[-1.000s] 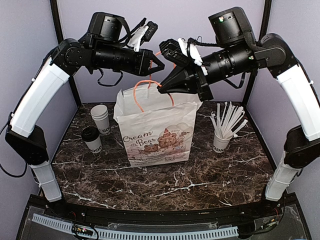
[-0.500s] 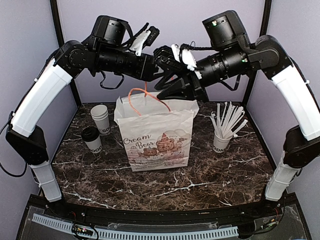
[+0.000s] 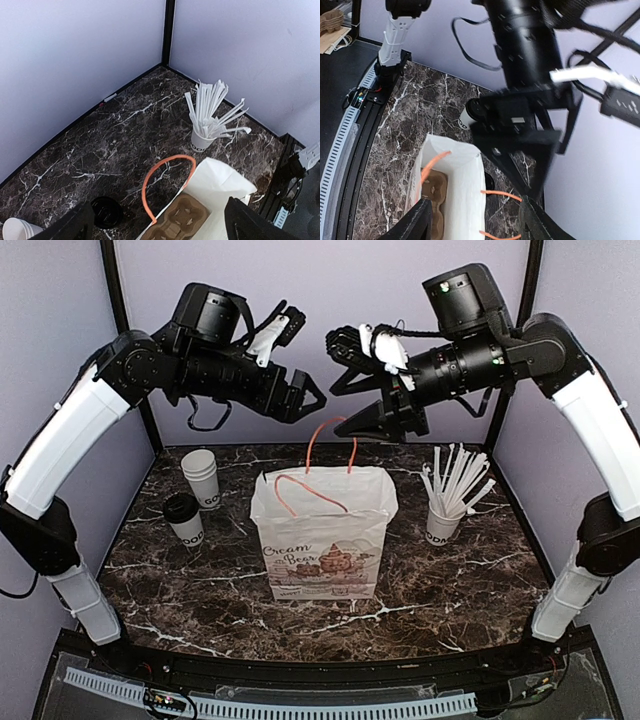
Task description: Pack the takeout coffee
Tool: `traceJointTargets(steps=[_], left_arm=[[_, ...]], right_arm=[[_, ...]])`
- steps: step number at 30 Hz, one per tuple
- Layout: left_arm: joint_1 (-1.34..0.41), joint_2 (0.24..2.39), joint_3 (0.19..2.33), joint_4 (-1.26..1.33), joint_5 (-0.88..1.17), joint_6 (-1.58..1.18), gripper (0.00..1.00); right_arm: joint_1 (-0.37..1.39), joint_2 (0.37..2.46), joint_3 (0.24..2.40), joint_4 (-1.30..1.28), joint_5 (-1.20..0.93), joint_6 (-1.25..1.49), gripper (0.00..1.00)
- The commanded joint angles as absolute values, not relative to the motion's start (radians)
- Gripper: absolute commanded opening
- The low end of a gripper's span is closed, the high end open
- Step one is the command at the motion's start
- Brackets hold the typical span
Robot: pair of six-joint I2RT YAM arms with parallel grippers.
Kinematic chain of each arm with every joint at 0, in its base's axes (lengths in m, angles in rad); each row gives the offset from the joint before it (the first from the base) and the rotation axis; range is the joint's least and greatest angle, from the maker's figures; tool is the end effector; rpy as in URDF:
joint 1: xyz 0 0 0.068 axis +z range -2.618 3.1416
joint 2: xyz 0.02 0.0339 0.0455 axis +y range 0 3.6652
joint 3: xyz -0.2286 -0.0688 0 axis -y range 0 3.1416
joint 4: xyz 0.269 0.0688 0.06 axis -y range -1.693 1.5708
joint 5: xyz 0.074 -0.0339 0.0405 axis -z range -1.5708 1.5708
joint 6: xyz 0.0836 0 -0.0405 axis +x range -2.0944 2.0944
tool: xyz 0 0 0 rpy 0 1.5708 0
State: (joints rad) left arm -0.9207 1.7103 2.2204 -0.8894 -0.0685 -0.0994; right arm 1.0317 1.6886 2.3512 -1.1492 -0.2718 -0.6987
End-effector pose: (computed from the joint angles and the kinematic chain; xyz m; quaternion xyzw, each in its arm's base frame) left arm 0.2488 -0.3177 0.4653 0.3126 0.7661 -0.2491 0.5033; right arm 0.1648 0.3193 0.4810 -0.6914 0.4972 0.1992 0.4849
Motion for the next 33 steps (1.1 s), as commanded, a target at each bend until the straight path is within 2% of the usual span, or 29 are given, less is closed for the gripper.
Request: traceJointTargets(steps=[1, 2, 5, 12, 16, 20, 24, 27, 29, 30, 33], left_arm=[[-0.915, 1.653, 2.134, -0.946, 0.008, -0.03, 0.9], [-0.915, 1.65, 2.107, -0.969, 0.027, -0.023, 0.85], [-0.911, 1.665, 2.07, -1.01, 0.082, 0.025, 0.78], [-0.883, 1.774, 2.074, -1.095, 0.058, 0.097, 0.7], [-0.858, 1.802, 2.074, -1.082, 0.065, 0.139, 0.53], [-0.844, 1.798, 2.056, -1.062, 0.025, 0.161, 0.46], [-0.828, 1.79, 2.017, -1.035, 0.095, 0.187, 0.32], [-0.827, 1.797, 2.008, -1.029, 0.145, 0.201, 0.28], [-0.827, 1.801, 2.009, -1.026, 0.187, 0.2, 0.18], [-0.827, 1.801, 2.011, -1.019, 0.199, 0.198, 0.1], [-0.827, 1.792, 2.009, -1.007, 0.178, 0.187, 0.01]], right_arm=[[0.898, 1.585, 2.218, -1.119, -0.219, -0.747, 0.6], [0.851, 1.568, 2.143, -1.113, -0.222, -0.767, 0.58], [0.702, 1.521, 1.98, -1.091, -0.302, -0.795, 0.56], [0.451, 1.398, 1.701, -0.979, -0.424, -0.778, 0.51], [0.356, 1.339, 1.558, -0.906, -0.436, -0.73, 0.5], [0.251, 1.29, 1.433, -0.899, -0.498, -0.683, 0.49], [0.103, 1.218, 1.342, -0.848, -0.524, -0.641, 0.47], [-0.01, 1.174, 1.237, -0.749, -0.506, -0.592, 0.44], [-0.088, 1.151, 1.179, -0.692, -0.505, -0.559, 0.43], [-0.119, 1.14, 1.16, -0.668, -0.505, -0.538, 0.42], [-0.219, 1.114, 1.123, -0.613, -0.523, -0.473, 0.4]])
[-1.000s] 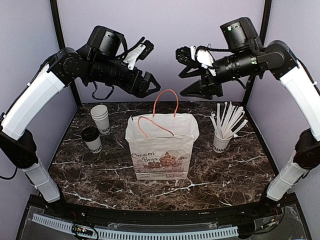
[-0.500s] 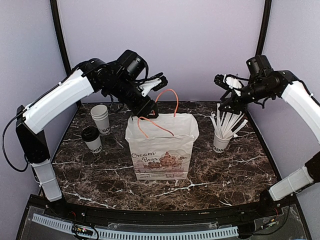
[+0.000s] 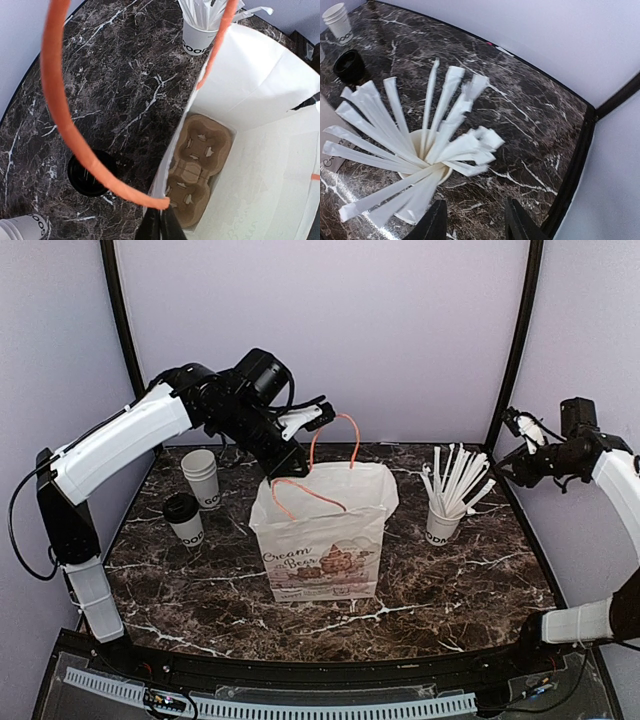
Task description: Pack the takeout coffee
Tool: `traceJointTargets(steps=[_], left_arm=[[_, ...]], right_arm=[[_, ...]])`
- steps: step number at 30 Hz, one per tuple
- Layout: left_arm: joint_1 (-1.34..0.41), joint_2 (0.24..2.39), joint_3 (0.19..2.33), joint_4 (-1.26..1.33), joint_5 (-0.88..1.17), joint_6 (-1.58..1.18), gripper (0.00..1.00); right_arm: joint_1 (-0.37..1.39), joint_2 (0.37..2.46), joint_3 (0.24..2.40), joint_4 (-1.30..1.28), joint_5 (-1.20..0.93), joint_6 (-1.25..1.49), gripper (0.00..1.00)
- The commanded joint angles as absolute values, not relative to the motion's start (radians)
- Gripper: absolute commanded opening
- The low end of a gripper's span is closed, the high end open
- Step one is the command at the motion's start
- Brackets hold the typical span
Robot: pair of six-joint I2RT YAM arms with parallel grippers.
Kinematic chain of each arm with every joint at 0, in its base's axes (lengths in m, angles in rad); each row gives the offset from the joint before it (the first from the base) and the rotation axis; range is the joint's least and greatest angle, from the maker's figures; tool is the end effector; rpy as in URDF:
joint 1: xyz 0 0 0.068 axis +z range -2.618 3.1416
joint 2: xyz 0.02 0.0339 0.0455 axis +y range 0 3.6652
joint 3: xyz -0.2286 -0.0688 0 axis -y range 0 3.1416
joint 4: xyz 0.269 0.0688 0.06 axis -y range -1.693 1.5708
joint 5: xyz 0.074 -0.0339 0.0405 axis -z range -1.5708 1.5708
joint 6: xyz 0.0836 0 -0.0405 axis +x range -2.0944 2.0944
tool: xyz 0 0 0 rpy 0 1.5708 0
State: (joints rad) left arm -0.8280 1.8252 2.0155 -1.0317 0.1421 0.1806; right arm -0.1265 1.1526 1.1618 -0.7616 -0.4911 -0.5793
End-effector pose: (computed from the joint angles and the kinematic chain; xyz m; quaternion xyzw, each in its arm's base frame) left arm 0.2854 -0.3283 0.3277 0.4724 0.8036 -0.1760 0.3162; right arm 0.3060 0.0008 0.2839 -0.2940 0.8455 0.0759 0.4392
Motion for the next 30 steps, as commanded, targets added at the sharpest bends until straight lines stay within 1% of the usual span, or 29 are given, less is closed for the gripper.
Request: traceJointTargets(steps=[1, 6, 9, 11, 12, 15, 17, 20, 25, 30], left_arm=[[-0.827, 1.775, 1.998, -0.995, 0.173, 0.186, 0.0], [-0.829, 1.696, 1.934, -0.944, 0.183, 0.174, 0.0], [-0.849, 1.596, 1.865, -0.889, 0.135, 0.169, 0.0], [-0.882, 1.518, 1.802, -0.835, 0.047, 0.173, 0.0], [-0.898, 1.494, 1.758, -0.804, -0.052, 0.183, 0.0], [-1.019, 1.398, 1.666, -0.757, -0.231, 0.24, 0.0], [-1.079, 1.359, 1.599, -0.725, -0.341, 0.297, 0.0], [-1.133, 1.309, 1.51, -0.69, -0.369, 0.321, 0.0], [-1.195, 1.284, 1.451, -0.699, -0.423, 0.299, 0.0], [-1.32, 1.263, 1.396, -0.708, -0.519, 0.256, 0.0]], right_arm=[[-0.255, 1.106, 1.108, -0.594, -0.527, -0.453, 0.39], [-0.405, 1.043, 0.964, -0.462, -0.491, -0.339, 0.33], [-0.487, 0.987, 0.87, -0.37, -0.453, -0.266, 0.32], [-0.536, 0.961, 0.811, -0.317, -0.439, -0.227, 0.32], [-0.549, 0.951, 0.783, -0.287, -0.437, -0.216, 0.32], [-0.58, 0.927, 0.71, -0.231, -0.442, -0.204, 0.32], [-0.597, 0.92, 0.705, -0.232, -0.437, -0.208, 0.33], [-0.607, 0.927, 0.702, -0.225, -0.449, -0.207, 0.33], [-0.615, 0.952, 0.687, -0.204, -0.463, -0.205, 0.33], [-0.623, 0.962, 0.676, -0.195, -0.467, -0.208, 0.33]])
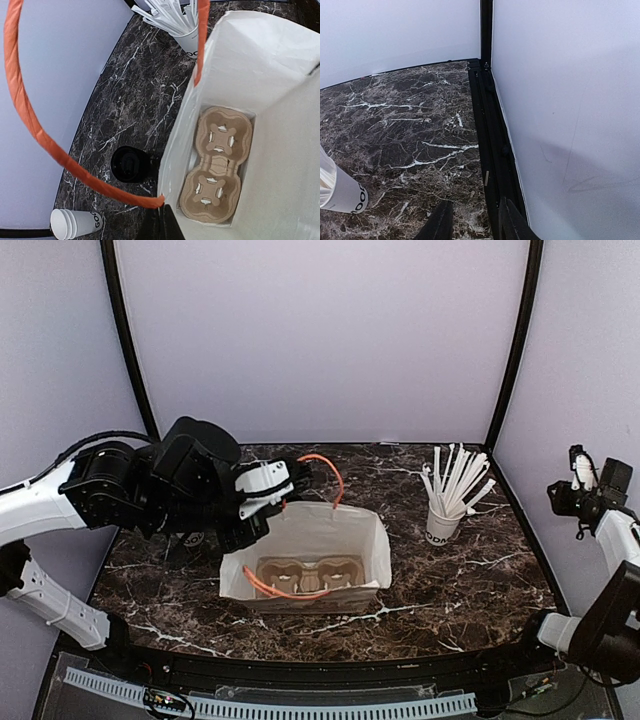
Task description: Pack the takeout coffee
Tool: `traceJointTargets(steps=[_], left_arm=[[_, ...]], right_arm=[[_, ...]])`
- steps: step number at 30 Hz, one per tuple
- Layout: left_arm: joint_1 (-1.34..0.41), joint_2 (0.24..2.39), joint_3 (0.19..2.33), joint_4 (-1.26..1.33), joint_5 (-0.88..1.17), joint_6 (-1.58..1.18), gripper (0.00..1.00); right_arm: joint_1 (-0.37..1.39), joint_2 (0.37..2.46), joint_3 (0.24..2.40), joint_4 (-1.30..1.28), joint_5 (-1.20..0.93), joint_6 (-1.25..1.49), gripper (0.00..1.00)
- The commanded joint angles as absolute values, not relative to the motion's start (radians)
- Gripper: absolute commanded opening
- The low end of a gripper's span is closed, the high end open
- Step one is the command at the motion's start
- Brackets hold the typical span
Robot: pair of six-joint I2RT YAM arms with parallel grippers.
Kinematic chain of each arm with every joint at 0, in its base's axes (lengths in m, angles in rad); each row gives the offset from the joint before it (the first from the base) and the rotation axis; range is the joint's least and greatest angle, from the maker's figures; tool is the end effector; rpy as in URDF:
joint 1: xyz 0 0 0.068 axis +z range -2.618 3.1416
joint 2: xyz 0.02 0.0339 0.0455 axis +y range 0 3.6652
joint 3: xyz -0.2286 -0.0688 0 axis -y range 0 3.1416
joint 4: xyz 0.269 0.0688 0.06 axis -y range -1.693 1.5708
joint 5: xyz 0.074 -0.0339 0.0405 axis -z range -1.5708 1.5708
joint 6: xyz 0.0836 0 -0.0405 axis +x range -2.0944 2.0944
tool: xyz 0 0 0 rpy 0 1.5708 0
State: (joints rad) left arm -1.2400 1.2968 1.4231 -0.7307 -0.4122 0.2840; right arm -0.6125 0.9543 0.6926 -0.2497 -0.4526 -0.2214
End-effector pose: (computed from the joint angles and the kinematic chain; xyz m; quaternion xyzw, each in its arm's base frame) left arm 0.1425 -0.3120 0.3414 0.5296 0.6927 -0.0483 0.4872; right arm 0.2610 -0.1387 0.2154 0.0522 0.8470 -0.0224 0.5286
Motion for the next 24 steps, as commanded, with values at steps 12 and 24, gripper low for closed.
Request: traceJointTargets(steps=[12, 24], left_arm=[[-1.587, 1.294, 1.485, -0.986, -0.492, 0.077, 0.0], [-1.647, 1.218, 1.414, -0.888, -0.319, 0.033, 0.0]], right_arm=[[-0.63, 0.999, 0.667, -0.203, -0.498, -0.234, 0.34], [-0.638, 1.001, 0.647, -0.19, -0.531, -0.247, 0.37]])
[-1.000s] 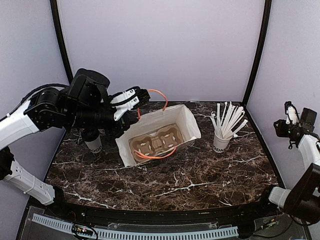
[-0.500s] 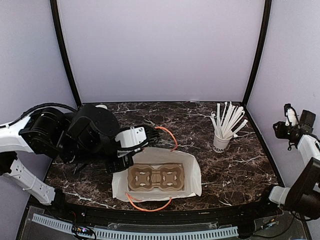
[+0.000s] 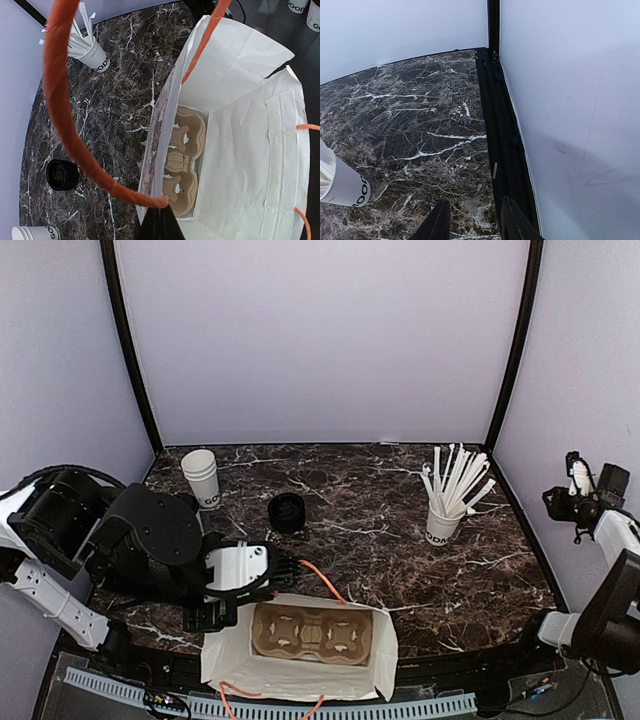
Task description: Pack the takeout coffee
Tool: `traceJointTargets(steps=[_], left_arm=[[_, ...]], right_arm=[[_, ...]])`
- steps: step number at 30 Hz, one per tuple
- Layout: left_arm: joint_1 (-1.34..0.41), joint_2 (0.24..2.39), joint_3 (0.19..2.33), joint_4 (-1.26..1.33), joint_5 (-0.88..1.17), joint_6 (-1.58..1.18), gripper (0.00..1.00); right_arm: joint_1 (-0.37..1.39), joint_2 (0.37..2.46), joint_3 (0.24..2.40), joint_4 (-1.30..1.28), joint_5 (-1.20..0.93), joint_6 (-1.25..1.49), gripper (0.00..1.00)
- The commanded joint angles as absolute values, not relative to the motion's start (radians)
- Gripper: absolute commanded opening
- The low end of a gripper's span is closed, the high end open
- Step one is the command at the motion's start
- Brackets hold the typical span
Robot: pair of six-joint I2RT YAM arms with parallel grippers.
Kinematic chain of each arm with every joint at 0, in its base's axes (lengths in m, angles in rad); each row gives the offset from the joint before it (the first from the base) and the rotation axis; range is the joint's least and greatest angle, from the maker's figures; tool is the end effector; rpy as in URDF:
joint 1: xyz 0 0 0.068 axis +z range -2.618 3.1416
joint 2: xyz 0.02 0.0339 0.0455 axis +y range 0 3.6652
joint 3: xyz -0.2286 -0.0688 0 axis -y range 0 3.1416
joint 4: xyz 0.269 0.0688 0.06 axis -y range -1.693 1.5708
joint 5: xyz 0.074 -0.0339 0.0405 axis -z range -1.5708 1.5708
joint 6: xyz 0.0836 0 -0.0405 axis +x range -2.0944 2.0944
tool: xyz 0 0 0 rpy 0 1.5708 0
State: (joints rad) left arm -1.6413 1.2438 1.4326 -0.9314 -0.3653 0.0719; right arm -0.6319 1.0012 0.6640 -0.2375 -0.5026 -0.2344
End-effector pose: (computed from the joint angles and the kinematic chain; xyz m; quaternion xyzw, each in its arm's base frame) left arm 0.0078 -0.3129 0.3366 0.6324 0.6449 -0.1619 0.3975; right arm 0.2610 -0.1412 0.1936 0.0516 0.8576 0.0041 0.5117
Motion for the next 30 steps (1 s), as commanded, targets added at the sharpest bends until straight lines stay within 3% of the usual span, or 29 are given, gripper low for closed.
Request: traceJointTargets(steps=[1, 5, 9, 19, 30], left_arm=[[-1.647, 1.216, 1.41, -0.883, -0.373, 0.02, 0.0], [-1.634, 1.204, 1.384, -0.837, -0.553, 0.055, 0.0], [-1.545, 1.225, 1.425, -0.798, -0.585, 0.158, 0.0], [-1.177, 1.324, 1.449, -0.704, -0.3, 0.307, 0.0], [-1.011, 1.463, 1.572, -0.653, -0.115, 0.322, 0.0]], right_arm=[[-0.638, 1.0, 0.647, -0.188, -0.535, -0.246, 0.37], [-0.638, 0.993, 0.64, -0.18, -0.552, -0.245, 0.38], [-0.638, 0.982, 0.635, -0.175, -0.565, -0.242, 0.38], [-0.638, 0.947, 0.624, -0.17, -0.609, -0.24, 0.39], [-0.638, 0.958, 0.625, -0.165, -0.644, -0.234, 0.4]])
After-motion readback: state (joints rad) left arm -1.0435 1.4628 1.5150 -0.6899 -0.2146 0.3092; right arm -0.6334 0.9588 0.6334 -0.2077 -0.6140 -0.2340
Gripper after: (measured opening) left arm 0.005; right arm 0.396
